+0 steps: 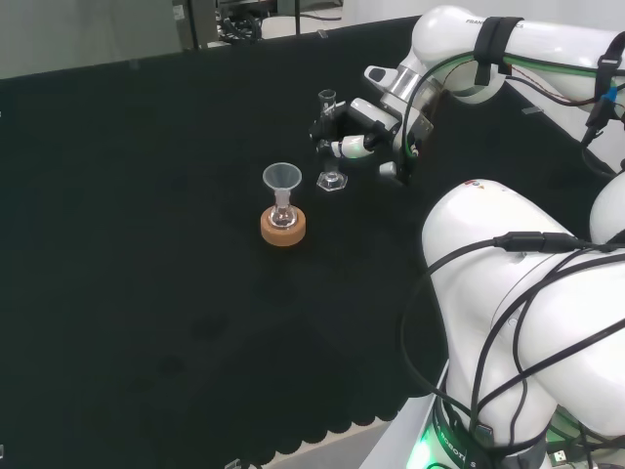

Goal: Put the graduated cylinder back on the table.

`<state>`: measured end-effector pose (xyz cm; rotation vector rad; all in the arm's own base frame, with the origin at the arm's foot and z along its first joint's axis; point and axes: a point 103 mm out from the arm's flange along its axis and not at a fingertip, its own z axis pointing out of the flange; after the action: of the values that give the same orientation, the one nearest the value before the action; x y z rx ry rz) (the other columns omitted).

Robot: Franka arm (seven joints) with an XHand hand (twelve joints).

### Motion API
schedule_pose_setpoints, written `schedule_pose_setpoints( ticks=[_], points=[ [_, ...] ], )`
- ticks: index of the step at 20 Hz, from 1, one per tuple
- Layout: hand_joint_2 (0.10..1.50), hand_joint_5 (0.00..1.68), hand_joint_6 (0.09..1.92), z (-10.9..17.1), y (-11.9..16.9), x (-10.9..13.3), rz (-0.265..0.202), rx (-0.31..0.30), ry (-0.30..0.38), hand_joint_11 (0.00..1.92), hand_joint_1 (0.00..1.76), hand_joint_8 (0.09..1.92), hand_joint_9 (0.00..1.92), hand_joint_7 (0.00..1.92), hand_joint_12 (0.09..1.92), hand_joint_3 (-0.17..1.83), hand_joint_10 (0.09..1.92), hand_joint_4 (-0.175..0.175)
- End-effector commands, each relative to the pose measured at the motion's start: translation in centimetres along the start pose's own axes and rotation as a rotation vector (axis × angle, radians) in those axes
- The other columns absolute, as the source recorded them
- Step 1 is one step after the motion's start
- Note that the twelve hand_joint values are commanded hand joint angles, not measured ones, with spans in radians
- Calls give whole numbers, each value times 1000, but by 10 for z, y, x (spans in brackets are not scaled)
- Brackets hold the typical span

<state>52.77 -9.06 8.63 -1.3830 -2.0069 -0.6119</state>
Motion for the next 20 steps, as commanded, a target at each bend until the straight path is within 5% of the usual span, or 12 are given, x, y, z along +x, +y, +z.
schedule_pose_setpoints(
  ticks=[1,4,8,11,13,16,20],
  points=[
    [1123,883,883,2,1,1,-2,6,1,993,1487,1303,1036,728,847,3,1061,-100],
    [1131,841,892,5,2,1,3,27,-10,975,1484,1334,1023,705,873,2,1074,-96],
    [1083,810,877,6,1,0,5,36,-13,954,1594,868,903,800,912,-5,1175,-100],
    [1104,794,831,5,0,0,8,35,-9,960,1391,750,998,808,903,41,690,-91],
    [1000,793,804,5,-1,-2,8,33,-5,972,1343,711,1061,809,896,251,491,-90],
    [798,778,788,4,-2,-3,8,32,0,1001,1308,684,1105,798,893,621,365,-89],
    [668,738,764,3,-3,-3,10,33,13,1001,1225,654,1122,756,916,711,309,-79]
  ],
)
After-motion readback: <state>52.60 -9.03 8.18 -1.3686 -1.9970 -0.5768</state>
